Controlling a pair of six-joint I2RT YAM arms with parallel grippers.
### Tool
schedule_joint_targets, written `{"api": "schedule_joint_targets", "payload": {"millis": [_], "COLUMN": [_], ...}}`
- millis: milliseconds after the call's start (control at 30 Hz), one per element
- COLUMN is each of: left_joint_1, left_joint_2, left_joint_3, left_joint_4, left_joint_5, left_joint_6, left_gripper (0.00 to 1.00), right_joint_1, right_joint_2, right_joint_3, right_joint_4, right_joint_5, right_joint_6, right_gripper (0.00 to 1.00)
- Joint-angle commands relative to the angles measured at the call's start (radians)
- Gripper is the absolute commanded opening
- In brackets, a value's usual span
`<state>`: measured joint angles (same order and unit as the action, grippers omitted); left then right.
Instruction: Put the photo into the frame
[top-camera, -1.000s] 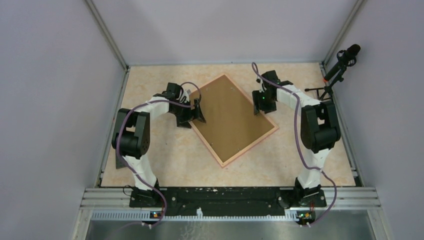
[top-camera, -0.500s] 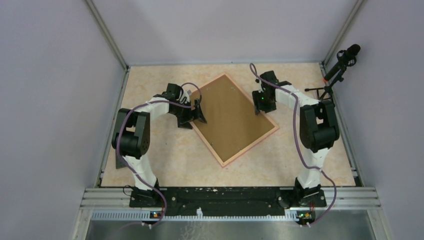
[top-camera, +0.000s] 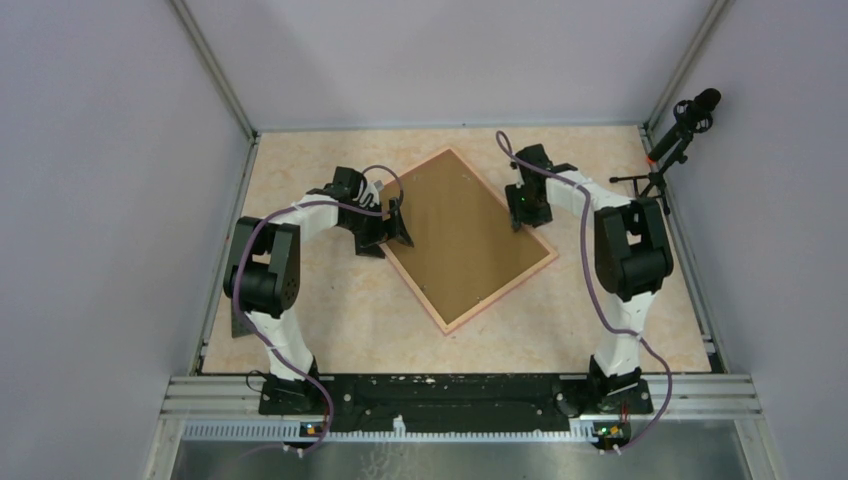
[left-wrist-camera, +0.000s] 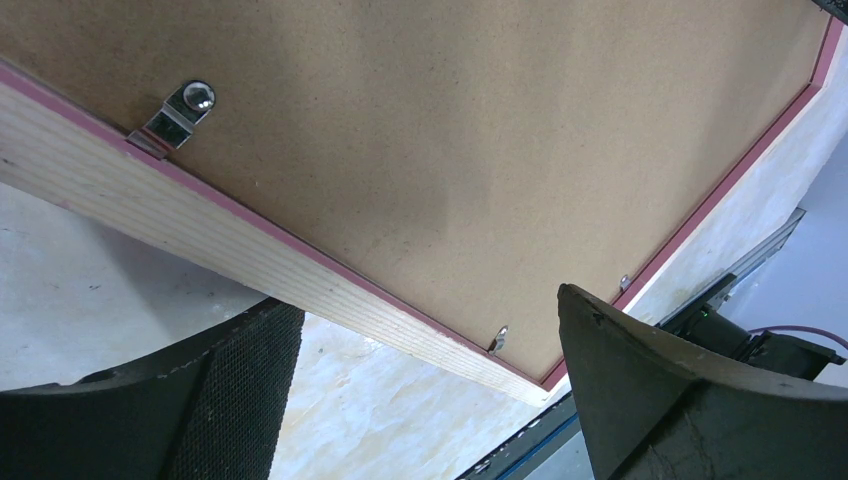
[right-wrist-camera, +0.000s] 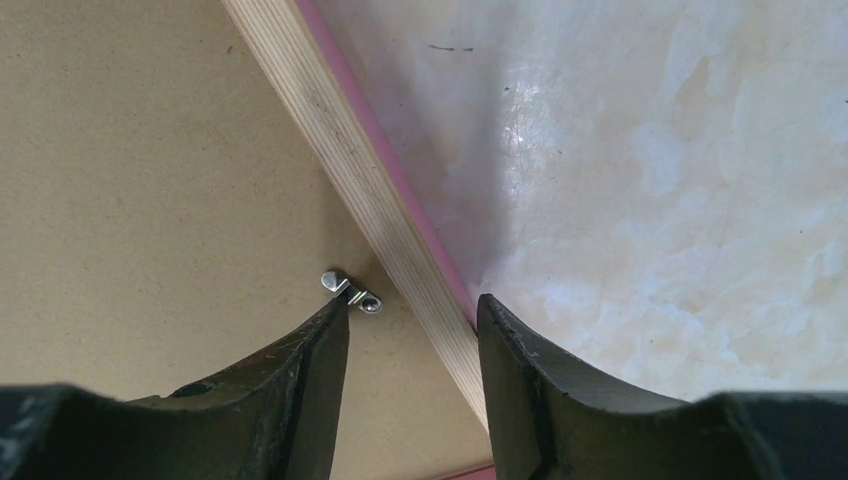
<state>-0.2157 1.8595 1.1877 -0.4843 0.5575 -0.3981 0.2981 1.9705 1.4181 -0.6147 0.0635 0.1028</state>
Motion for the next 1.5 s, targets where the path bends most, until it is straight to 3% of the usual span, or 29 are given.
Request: {"api": "schedule_joint_targets", "payload": {"millis": [0, 400, 467, 600, 667, 833, 1100, 1467], "left_joint_1": [-0.007, -0.007, -0.007, -0.007, -0.007, -0.007, -0.007, -0.007], "left_joint_2": [-0.010, -0.011, -0.010, -0.014, -0.014, -0.016, -0.018, -0.016], "left_joint_3": [-0.002, -0.003, -0.003, -0.005, -0.005, -0.009, -0.008, -0.007], "left_joint_4": [0.049, 0.052, 0.052, 0.055, 0.057, 0.061, 0.061, 0.060], "left_joint_5": [0.012, 0.025, 0.028, 0.036, 0.040, 0.046, 0.048, 0.045], "left_joint_6": [0.006, 0.004, 0.004, 0.002, 0.001, -0.001, -0.002, 0.002], "left_gripper": [0.99, 0.99, 0.99, 0.99, 0.99, 0.99, 0.99, 0.99], "right_joint_1": [0.001, -0.008, -0.007, 0.000, 0.000, 0.006, 0.022, 0.038], "right_joint_2": [0.053, 0.032, 0.006, -0.039, -0.043, -0.037, -0.001, 0.069], "right_joint_3": [0.019, -0.050, -0.064, -0.045, -0.009, 0.018, 0.071, 0.077], "right_joint_4": [0.047, 0.059, 0.092, 0.081, 0.047, 0.032, 0.010, -0.010], "right_joint_5": [0.042, -0.041, -0.071, -0.077, -0.067, -0.073, -0.023, 0.061], "right_joint_6": [0.035, 0.327, 0.313, 0.242, 0.209, 0.163, 0.148, 0.127], "right_gripper": [0.45, 0.10, 0.16, 0.44, 0.52, 0.60, 0.65, 0.51]}}
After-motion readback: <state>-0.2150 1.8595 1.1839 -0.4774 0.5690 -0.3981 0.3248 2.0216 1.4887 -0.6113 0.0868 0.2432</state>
